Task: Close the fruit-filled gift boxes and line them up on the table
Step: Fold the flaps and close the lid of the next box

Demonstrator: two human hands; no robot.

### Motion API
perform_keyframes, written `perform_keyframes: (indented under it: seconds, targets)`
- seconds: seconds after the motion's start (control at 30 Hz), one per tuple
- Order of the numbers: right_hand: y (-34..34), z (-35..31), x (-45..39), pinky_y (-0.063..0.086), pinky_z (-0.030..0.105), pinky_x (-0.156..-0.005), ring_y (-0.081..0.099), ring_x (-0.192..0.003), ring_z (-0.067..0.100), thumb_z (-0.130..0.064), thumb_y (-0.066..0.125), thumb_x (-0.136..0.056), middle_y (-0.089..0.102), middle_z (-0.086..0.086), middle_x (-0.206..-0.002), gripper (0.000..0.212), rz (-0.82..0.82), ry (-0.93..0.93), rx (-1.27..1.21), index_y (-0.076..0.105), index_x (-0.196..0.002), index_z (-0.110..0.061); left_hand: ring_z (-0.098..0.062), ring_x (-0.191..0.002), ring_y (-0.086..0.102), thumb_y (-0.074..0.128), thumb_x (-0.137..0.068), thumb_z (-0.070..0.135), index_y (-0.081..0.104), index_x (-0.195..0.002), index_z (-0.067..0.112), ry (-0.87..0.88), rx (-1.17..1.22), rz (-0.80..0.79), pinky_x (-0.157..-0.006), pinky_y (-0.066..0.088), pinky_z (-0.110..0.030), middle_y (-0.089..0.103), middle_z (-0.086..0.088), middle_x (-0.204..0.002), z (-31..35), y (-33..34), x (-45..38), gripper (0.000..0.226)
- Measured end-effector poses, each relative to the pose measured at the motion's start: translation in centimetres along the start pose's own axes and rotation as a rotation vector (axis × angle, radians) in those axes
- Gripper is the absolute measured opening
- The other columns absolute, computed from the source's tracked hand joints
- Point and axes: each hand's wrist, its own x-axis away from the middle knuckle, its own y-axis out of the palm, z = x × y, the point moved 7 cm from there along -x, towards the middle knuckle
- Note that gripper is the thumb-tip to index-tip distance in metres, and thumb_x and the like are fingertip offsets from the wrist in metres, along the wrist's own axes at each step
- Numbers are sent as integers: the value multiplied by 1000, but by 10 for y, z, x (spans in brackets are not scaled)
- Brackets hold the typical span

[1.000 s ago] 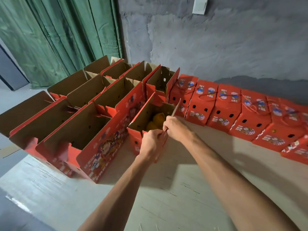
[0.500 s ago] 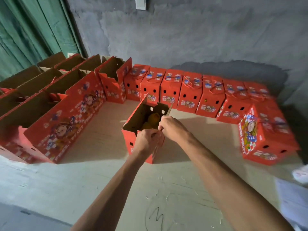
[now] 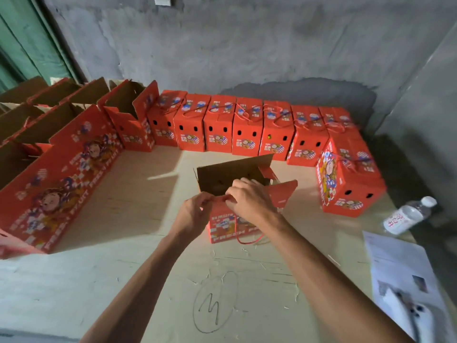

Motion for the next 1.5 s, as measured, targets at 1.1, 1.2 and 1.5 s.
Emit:
perform_keyframes:
  seconds: [1.1, 1.2, 1.5]
  targets:
    - [-39, -7, 157, 49, 31, -51, 64, -70, 18, -34, 73, -92, 66, -8, -78, 15, 345, 119, -7, 76, -83, -22, -17, -63, 69, 65, -91, 39, 79, -88, 29, 447, -320, 46, -51, 48, -22, 77, 11, -79, 62, -14, 80, 18]
    - [-42, -1, 162, 51, 29, -58, 65, -75, 13, -38, 74, -92, 69, -10, -81, 16, 275, 192, -149, 76, -84, -24, -17, -82, 73, 72, -89, 35, 81, -95, 20, 496, -251, 82, -69, 53, -25, 79, 6, -95, 61, -15, 90, 19]
    - [-24, 100, 168, 58, 26, -65, 73, -77, 21, -13, 71, -93, 77, 19, -98, 19, 327, 1104, -1491, 74, -106, 2, -16, -134, 54, 41, -107, 47, 53, -142, 19, -193, 684, 123, -106, 47, -39, 57, 2, -145, -26, -38, 40, 46]
